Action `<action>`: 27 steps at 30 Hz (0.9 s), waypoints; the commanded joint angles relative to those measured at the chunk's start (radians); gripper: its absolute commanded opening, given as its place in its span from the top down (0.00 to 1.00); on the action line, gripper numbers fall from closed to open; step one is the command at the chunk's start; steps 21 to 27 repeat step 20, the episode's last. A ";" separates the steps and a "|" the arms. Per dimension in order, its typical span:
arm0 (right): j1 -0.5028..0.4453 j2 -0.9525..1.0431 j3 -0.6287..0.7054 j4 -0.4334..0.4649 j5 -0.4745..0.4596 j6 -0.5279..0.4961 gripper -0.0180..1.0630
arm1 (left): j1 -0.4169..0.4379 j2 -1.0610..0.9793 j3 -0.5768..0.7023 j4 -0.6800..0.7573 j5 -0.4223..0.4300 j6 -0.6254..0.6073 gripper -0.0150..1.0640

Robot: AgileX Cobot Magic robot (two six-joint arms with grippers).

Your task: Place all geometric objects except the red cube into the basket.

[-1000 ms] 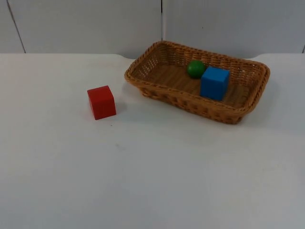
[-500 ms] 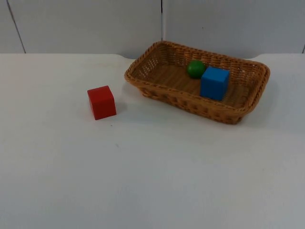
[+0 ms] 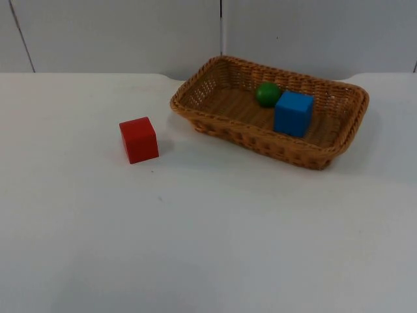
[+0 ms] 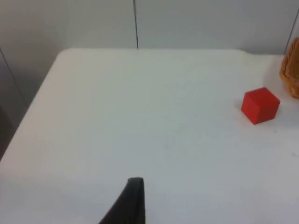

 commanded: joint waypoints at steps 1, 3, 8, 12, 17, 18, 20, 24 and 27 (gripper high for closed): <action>-0.006 -0.002 0.059 -0.005 -0.061 0.021 0.03 | 0.002 -0.004 0.007 0.012 -0.044 -0.010 0.03; -0.006 -0.002 0.058 -0.015 -0.069 0.049 0.03 | 0.002 -0.004 0.009 0.005 -0.052 -0.010 0.03; -0.006 -0.002 0.058 -0.013 -0.069 0.052 0.03 | 0.002 -0.004 0.009 0.003 -0.050 -0.010 0.03; -0.006 -0.002 0.058 -0.013 -0.069 0.056 0.03 | 0.002 -0.004 0.009 0.000 -0.045 -0.012 0.03; -0.006 -0.002 0.058 -0.013 -0.069 0.056 0.03 | 0.002 -0.004 0.016 -0.026 0.082 0.042 0.03; -0.006 -0.002 0.058 -0.013 -0.069 0.056 0.03 | 0.002 -0.004 0.024 -0.026 0.087 0.059 0.03; -0.006 -0.002 0.058 -0.013 -0.069 0.056 0.03 | 0.002 -0.004 0.029 -0.026 0.077 0.062 0.03; -0.006 -0.002 0.058 -0.013 -0.069 0.056 0.03 | 0.002 -0.004 0.029 -0.026 0.077 0.062 0.03; -0.006 -0.002 0.058 -0.013 -0.069 0.056 0.03 | 0.002 -0.004 0.029 -0.026 0.077 0.062 0.03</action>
